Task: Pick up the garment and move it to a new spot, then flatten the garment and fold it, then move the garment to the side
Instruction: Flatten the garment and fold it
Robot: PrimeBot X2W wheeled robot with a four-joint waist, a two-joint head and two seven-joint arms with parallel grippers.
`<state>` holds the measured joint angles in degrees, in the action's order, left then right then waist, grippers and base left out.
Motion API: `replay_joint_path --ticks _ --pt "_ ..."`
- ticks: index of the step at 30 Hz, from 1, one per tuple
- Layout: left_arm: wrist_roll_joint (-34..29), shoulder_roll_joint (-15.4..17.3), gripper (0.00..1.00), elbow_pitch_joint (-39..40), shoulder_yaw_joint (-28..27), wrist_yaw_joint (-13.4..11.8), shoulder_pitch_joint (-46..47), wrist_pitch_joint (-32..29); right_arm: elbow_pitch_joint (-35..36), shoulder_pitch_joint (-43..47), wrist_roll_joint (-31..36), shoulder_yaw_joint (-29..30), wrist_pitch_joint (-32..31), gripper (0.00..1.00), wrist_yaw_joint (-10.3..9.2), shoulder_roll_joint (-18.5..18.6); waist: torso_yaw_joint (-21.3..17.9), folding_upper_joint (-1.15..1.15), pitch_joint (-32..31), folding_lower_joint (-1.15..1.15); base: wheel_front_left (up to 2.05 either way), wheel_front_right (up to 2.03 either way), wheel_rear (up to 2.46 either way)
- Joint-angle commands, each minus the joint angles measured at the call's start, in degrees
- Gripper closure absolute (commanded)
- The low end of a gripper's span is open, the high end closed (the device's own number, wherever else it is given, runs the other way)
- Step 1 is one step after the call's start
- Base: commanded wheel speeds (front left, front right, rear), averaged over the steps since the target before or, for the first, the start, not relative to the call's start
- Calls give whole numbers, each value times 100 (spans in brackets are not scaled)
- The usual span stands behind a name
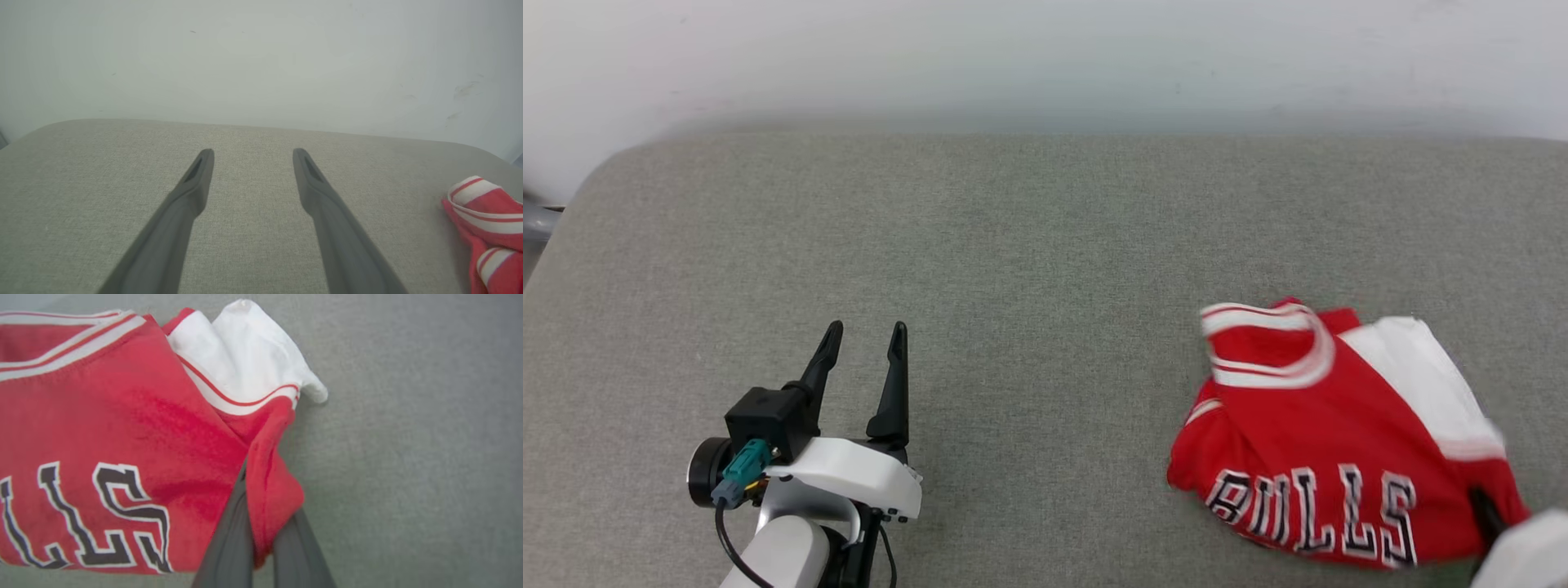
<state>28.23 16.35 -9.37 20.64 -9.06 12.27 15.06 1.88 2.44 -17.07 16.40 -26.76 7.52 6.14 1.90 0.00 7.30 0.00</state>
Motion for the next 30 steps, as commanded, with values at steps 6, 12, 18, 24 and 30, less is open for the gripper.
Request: replay_joint_path --ticks 6,12,18,24,30 --pt "49 71 0 -42 -15 -24 -61 -11 -781 650 -207 485 218 100 -6 -328 -36 0 6 0 0 0 0" --pt "71 108 0 -15 -21 -57 -128 -50 -1294 242 -483 329 1323 0 -5 -326 -26 0 -22 0 0 0 0" --pt "111 118 0 -29 7 -97 -225 -72 -1147 -143 -114 375 2440 0 -5 -326 -2 0 -198 0 0 0 0" --pt "146 100 0 -1 24 -141 -338 -78 -758 -263 219 112 2366 0 -5 -331 30 0 -345 0 0 0 0" --pt "159 105 0 58 51 -144 -341 -89 -172 -509 256 -890 894 0 -6 124 79 0 -328 0 0 0 0"
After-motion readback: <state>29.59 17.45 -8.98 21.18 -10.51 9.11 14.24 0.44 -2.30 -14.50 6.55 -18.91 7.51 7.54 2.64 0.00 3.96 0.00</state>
